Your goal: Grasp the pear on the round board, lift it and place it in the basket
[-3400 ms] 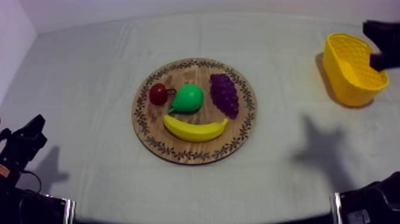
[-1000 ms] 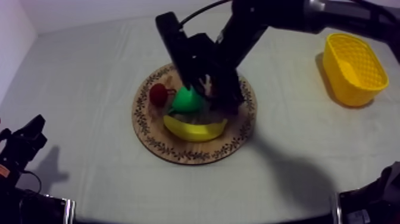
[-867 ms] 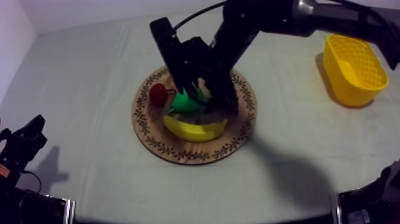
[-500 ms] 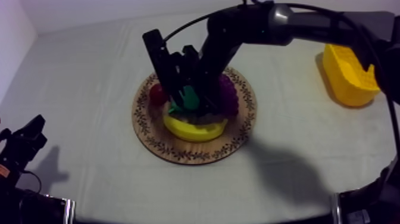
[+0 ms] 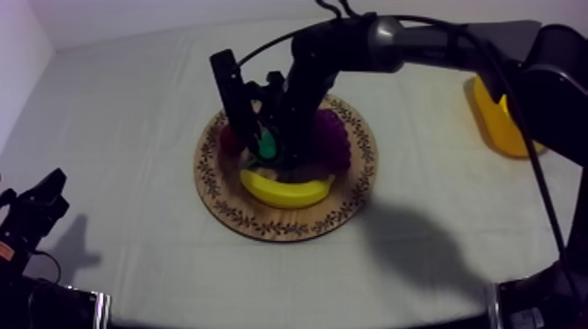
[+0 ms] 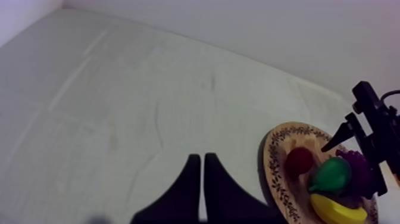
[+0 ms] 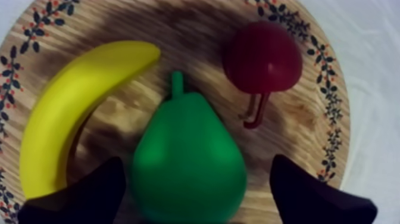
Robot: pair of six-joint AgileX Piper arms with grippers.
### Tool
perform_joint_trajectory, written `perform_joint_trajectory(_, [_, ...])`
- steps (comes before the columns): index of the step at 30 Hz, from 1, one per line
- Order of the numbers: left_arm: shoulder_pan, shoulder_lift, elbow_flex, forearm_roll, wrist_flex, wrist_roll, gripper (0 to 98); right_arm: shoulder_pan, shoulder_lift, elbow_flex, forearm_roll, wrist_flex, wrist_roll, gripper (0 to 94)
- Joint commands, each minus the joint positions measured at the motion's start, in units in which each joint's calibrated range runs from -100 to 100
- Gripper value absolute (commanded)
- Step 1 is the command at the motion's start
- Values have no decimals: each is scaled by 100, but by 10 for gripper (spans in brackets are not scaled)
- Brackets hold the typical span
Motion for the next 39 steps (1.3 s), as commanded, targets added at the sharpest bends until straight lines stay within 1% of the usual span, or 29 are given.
perform_joint_trajectory(1, [1,0,2,-2,1,2,1,15,31,-21,15,13,4,723])
perform_joint_trajectory(6, [1,0,2,-2,1,-1,1,52,83,-65,-18,73,79,629])
perform_joint_trajectory(13, [1,0,2,-2,1,2,1,61,101,-71,-95,114,124,442])
perform_joint_trajectory(17, [1,0,2,-2,1,2,1,35,96,-52,-129,138,142,360])
perform_joint_trajectory(21, [1,0,2,-2,1,2,1,24,14,10,-168,160,160,317])
perform_joint_trajectory(29, [1,0,2,-2,1,2,1,203,-664,260,-326,139,197,290])
perform_joint_trajectory(31, [1,0,2,-2,1,2,1,308,-960,290,-361,43,115,286])
perform_joint_trajectory(34, [1,0,2,-2,1,2,1,516,-1458,309,-422,-238,-126,286])
perform_joint_trajectory(37, [1,0,2,-2,1,2,1,747,-1957,315,-375,-701,-557,282])
perform_joint_trajectory(39, [1,0,2,-2,1,2,1,913,-2275,323,-229,-1039,-943,280])
